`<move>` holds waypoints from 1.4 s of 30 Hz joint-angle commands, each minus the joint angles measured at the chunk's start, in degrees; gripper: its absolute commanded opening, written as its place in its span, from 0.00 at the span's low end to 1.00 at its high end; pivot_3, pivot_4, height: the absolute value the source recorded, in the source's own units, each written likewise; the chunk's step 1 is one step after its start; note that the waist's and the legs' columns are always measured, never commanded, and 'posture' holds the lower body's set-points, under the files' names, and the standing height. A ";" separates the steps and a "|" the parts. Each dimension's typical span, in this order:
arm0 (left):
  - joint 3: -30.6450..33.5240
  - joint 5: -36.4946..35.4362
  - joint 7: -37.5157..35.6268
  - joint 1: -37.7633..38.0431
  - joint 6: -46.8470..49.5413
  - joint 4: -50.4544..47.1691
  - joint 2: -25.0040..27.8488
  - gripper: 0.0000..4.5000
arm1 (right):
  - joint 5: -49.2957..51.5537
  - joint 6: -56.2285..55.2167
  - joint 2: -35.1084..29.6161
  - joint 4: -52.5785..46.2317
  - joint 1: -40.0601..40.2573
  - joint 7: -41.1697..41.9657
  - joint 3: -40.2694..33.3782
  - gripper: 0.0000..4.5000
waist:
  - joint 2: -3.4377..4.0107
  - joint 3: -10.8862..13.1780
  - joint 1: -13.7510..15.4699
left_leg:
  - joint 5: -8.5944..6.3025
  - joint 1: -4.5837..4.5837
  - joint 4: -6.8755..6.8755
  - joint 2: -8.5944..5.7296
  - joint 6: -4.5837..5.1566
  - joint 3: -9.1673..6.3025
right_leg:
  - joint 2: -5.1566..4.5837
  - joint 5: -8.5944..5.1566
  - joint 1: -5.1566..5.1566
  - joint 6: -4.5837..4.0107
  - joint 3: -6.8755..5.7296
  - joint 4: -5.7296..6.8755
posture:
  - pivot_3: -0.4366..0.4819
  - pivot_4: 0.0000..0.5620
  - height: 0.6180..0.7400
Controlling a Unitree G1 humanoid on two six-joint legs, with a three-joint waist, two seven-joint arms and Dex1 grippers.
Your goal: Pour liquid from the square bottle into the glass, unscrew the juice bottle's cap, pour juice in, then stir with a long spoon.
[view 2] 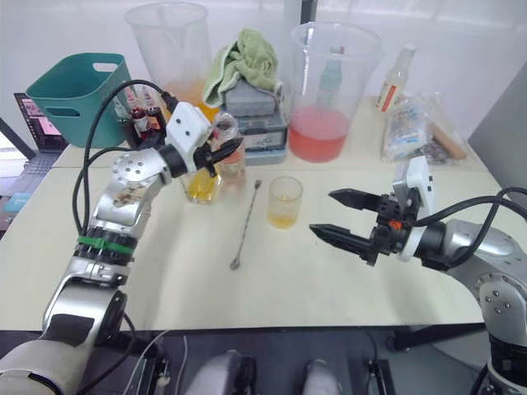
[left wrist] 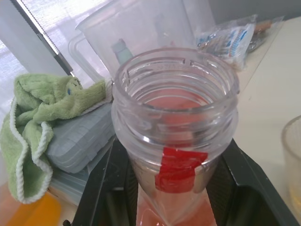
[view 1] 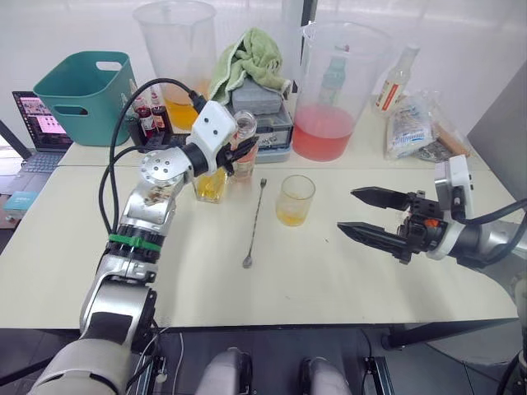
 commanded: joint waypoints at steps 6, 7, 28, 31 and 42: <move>-2.98 8.73 3.26 -7.54 -10.67 8.23 -1.96 0.33 | 4.56 0.33 -0.04 -4.86 2.53 -5.21 -3.26 0.99 | -0.01 0.01 -0.07 | -0.03 -0.05 0.01 -0.01 0.06 0.02 | -0.01 0.02 -0.04 0.04 -0.03 0.00 | 0.48 0.27 0.99; -3.52 10.00 3.94 -7.92 -11.24 8.87 -2.00 0.33 | 4.95 0.30 0.00 -5.24 2.88 -5.81 -3.37 0.99 | -0.01 0.01 -0.12 | -0.03 -0.06 0.01 -0.01 0.07 0.02 | -0.01 0.03 -0.05 0.04 -0.03 -0.01 | 0.48 0.27 0.99; -12.15 27.76 13.61 -10.09 -15.40 14.38 -3.99 0.33 | 9.43 -0.30 -0.88 -8.26 5.32 -11.73 -4.52 0.99 | -0.03 0.01 -0.18 | -0.11 -0.08 0.07 -0.01 0.21 0.03 | -0.06 0.05 -0.06 0.09 -0.02 0.01 | 0.48 0.27 0.99; -12.98 29.16 13.63 -9.89 -14.37 13.95 -4.06 0.33 | 9.71 -0.41 -1.03 -8.23 5.26 -12.02 -4.47 0.99 | -0.03 0.01 -0.26 | -0.16 -0.08 0.10 0.00 0.29 0.02 | -0.06 0.05 -0.06 0.09 -0.01 0.03 | 0.48 0.27 0.99; -16.05 34.93 14.85 -8.17 -12.72 9.57 -3.39 0.33 | 9.66 -0.63 -0.53 -8.14 4.73 -12.86 -3.47 0.99 | -0.03 0.01 -0.32 | -0.16 -0.07 0.14 0.01 0.29 0.02 | -0.06 0.06 -0.07 0.10 0.01 0.06 | 0.48 0.27 0.99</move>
